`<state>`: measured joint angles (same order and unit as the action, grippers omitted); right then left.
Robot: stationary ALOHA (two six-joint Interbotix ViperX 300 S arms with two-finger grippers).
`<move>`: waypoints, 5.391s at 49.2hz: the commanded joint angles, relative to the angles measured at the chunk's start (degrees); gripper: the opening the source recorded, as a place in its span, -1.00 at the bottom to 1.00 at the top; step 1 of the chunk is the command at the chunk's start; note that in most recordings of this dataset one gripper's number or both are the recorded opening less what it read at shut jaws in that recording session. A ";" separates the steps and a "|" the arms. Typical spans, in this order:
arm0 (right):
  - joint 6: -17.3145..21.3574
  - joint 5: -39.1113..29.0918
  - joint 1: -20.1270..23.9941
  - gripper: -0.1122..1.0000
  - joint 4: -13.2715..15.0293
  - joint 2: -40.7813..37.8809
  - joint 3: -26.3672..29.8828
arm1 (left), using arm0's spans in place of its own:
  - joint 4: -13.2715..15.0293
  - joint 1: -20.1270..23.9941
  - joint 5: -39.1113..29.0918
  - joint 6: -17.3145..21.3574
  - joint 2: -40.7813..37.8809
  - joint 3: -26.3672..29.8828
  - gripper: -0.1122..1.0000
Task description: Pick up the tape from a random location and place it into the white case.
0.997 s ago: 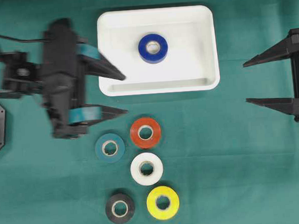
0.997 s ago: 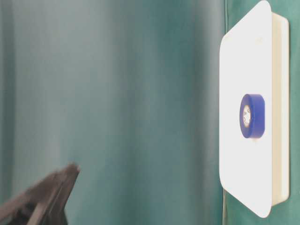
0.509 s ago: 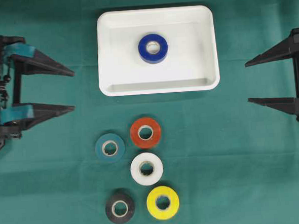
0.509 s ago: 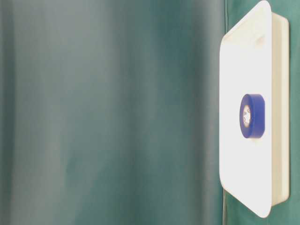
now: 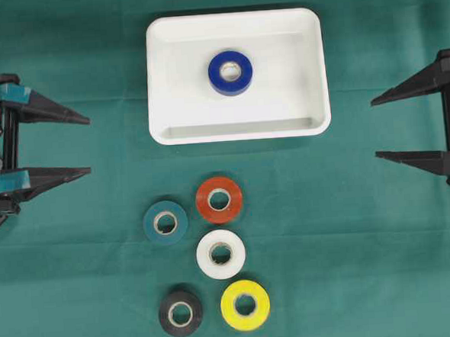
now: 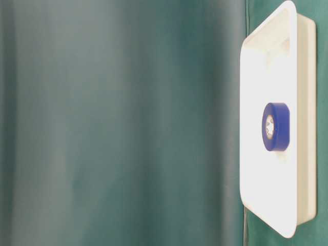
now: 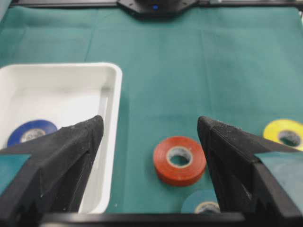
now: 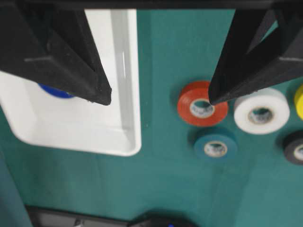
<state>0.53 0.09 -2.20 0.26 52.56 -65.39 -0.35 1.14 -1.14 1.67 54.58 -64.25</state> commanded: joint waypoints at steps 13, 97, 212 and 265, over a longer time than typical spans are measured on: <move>0.18 1.76 0.35 0.87 0.09 -0.44 -1.85 | 0.09 0.18 5.71 0.26 0.53 -5.27 0.65; 1.85 11.34 7.82 0.86 -0.18 -24.26 12.92 | 0.44 0.09 6.50 -0.09 0.88 -5.89 0.64; 4.48 -56.60 10.46 0.86 -0.09 -75.76 86.04 | 0.35 1.49 5.01 -0.09 0.53 -5.98 0.64; 4.13 -56.69 10.63 0.86 0.00 -76.03 86.66 | 0.44 1.49 4.83 -0.18 0.44 -6.15 0.64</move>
<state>4.48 -56.78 8.17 0.26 -24.61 19.95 0.00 2.46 3.34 1.58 55.46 -70.93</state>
